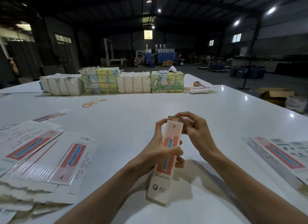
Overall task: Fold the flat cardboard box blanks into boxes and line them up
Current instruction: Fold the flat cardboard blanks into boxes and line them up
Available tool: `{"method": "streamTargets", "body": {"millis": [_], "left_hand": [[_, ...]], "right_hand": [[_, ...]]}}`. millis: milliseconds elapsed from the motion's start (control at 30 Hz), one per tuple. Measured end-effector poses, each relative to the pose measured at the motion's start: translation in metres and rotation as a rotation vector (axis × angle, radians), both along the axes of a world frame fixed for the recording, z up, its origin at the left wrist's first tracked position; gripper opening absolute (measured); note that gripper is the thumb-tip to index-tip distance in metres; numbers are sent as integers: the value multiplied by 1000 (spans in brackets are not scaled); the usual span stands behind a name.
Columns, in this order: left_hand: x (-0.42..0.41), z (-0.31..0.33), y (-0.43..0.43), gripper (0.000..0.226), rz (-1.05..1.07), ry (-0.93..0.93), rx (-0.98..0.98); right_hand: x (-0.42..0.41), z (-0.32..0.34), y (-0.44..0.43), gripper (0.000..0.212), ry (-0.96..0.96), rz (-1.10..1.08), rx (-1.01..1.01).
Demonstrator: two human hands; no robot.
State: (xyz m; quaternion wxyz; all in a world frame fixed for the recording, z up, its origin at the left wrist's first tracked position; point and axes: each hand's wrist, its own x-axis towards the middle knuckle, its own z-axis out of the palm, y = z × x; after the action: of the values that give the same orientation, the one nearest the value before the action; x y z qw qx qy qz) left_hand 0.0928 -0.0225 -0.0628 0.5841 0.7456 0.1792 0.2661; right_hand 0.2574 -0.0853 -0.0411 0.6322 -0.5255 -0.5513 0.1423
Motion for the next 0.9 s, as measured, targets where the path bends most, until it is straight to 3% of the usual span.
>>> {"method": "streamTargets", "body": {"millis": [100, 200, 433, 767, 900], "left_hand": [[0, -1, 2, 95, 19, -5, 12], [-2, -2, 3, 96, 22, -9, 39], [-4, -2, 2, 105, 8, -16, 106], [-2, -2, 2, 112, 18, -30, 54], [-5, -1, 4, 107, 12, -43, 74]], "right_hand": [[3, 5, -3, 22, 56, 75, -9], [2, 10, -7, 25, 230, 191, -64], [4, 13, -7, 14, 408, 154, -96], [5, 15, -8, 20, 378, 176, -112], [10, 17, -11, 27, 314, 289, -116]]}}
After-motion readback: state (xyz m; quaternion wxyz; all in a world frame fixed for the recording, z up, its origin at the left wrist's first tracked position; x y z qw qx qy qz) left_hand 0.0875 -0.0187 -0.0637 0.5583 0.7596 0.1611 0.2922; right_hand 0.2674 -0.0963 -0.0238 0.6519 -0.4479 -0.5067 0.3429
